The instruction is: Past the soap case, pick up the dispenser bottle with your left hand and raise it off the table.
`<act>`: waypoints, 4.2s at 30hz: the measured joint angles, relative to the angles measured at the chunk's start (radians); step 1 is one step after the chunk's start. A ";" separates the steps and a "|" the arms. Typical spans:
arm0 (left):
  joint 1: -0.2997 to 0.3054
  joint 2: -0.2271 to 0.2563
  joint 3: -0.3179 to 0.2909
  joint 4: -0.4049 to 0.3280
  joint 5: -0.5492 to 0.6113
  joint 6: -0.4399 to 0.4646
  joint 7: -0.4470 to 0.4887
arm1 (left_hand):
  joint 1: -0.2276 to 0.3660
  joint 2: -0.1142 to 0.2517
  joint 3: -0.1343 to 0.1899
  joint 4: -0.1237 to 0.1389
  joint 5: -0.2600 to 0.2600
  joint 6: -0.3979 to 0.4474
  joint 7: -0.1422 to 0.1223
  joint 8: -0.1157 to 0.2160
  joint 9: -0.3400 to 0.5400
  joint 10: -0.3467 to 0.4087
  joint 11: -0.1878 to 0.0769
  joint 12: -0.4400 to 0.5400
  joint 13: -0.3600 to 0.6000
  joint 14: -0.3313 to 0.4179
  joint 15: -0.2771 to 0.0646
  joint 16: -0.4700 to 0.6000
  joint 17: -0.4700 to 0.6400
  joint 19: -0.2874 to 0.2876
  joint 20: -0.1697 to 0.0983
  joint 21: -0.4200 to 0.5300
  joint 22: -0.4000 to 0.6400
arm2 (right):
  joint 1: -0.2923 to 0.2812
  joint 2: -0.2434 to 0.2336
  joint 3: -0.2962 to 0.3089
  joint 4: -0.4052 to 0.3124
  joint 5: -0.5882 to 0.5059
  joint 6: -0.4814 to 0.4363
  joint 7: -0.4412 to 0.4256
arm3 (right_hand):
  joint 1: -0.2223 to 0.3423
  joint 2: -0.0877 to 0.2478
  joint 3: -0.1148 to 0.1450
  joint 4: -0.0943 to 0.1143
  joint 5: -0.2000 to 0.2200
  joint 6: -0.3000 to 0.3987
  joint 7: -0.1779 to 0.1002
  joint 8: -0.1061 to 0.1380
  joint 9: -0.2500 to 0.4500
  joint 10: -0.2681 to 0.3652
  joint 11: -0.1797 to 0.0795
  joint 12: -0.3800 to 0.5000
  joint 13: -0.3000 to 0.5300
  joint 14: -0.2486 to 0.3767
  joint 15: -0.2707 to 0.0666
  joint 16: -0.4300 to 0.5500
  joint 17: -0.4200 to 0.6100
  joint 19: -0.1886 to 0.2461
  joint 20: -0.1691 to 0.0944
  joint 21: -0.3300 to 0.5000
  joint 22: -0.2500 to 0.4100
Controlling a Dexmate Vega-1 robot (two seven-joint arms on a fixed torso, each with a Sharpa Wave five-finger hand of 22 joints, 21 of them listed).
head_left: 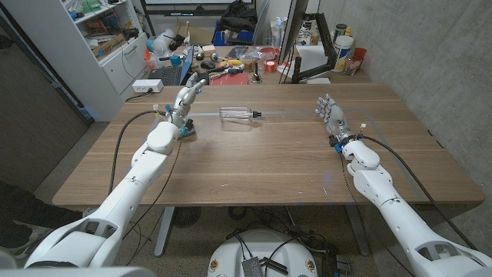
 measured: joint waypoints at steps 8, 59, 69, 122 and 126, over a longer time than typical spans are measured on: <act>-0.016 0.015 0.016 -0.002 0.028 0.005 0.008 | 0.007 -0.004 0.001 -0.007 -0.004 0.000 0.000 0.000 0.000 0.000 0.000 0.000 0.000 0.000 0.000 0.000 0.000 0.000 0.000 -0.004 0.000 | 0.000 0.001 0.002 0.006 0.004 0.005 0.005 | 0.000 0.000 0.000 0.000 0.000 0.000 0.000 0.000 0.000 0.000 0.000 0.000 0.000 0.000 0.000 0.000 0.000 0.000 0.000 0.000 0.000; -0.176 0.089 0.146 0.052 0.167 0.036 -0.021 | 0.034 -0.018 -0.011 -0.028 -0.011 0.004 -0.004 0.000 0.005 0.000 0.000 0.000 0.000 0.000 0.000 0.000 0.002 0.000 0.000 -0.008 0.000 | -0.010 0.019 0.025 0.032 0.023 0.034 -0.009 | 0.000 0.000 -0.004 -0.004 0.000 0.005 0.005 0.000 0.000 0.007 0.000 0.000 0.000 0.000 0.000 0.000 0.000 0.011 0.004 -0.015 0.000; -0.203 0.102 0.170 0.059 0.185 0.037 -0.035 | 0.037 -0.021 -0.015 -0.032 -0.011 0.004 -0.004 0.000 0.005 0.000 0.000 0.000 0.000 0.000 0.000 0.000 0.002 0.000 0.000 -0.008 0.000 | -0.016 0.021 0.029 0.026 0.027 0.029 -0.018 | 0.004 0.004 -0.004 -0.004 0.000 0.005 0.005 0.005 0.000 0.011 0.003 0.000 0.000 0.000 0.000 0.000 0.000 0.015 0.000 -0.018 0.000; -0.274 0.172 0.268 0.011 0.286 0.077 -0.112 | 0.064 -0.049 -0.035 -0.051 -0.015 0.004 -0.004 -0.005 0.005 0.000 -0.011 -0.011 0.000 0.000 0.000 0.000 0.002 0.000 0.000 -0.018 0.000 | -0.039 0.024 0.044 0.023 0.038 0.041 -0.023 | 0.008 0.008 -0.008 -0.008 0.000 0.009 0.009 0.005 0.000 0.011 0.003 0.000 0.000 0.000 0.000 0.000 0.000 0.014 0.000 -0.026 0.005; -0.274 0.172 0.268 0.011 0.292 0.077 -0.124 | 0.064 -0.049 -0.039 -0.055 -0.015 0.004 -0.004 -0.005 0.005 0.000 -0.011 -0.011 0.000 0.000 0.000 0.000 0.002 0.000 0.000 -0.018 0.000 | -0.039 0.024 0.044 0.023 0.038 0.041 -0.023 | 0.008 0.008 -0.008 -0.008 0.000 0.013 0.005 0.005 0.000 0.011 0.003 0.000 0.000 0.000 0.000 0.000 0.000 0.014 0.000 -0.030 0.005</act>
